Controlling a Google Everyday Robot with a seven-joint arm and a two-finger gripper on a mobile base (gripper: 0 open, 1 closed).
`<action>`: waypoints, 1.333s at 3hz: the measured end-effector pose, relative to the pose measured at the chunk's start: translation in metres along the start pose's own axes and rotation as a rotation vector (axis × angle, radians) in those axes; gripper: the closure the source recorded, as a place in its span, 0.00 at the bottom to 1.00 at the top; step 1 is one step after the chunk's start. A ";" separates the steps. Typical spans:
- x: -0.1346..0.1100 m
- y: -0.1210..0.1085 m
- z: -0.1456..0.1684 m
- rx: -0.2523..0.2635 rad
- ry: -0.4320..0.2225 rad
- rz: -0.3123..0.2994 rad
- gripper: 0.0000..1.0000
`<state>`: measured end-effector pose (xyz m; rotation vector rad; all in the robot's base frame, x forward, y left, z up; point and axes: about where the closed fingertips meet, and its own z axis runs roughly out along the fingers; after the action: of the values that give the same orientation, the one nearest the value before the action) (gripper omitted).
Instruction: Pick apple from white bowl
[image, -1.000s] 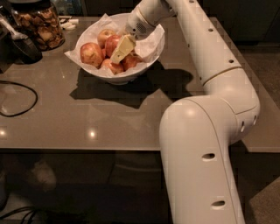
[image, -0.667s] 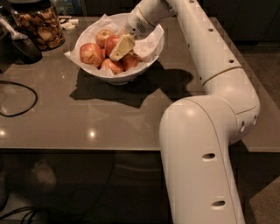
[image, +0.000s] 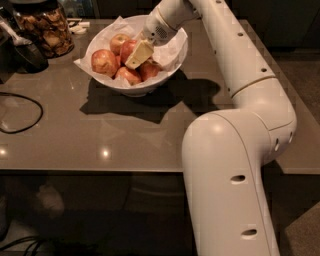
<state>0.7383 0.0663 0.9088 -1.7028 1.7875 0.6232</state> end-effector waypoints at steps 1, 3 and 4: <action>0.000 0.000 0.000 0.000 0.000 0.000 1.00; -0.025 -0.003 -0.017 0.069 -0.028 -0.019 1.00; -0.047 -0.002 -0.029 0.130 -0.079 -0.049 1.00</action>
Offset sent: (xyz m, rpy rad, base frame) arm -0.0158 0.0073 0.0565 0.0310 -0.1449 -0.0829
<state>0.7375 0.0801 0.9630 -1.6077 1.6886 0.5344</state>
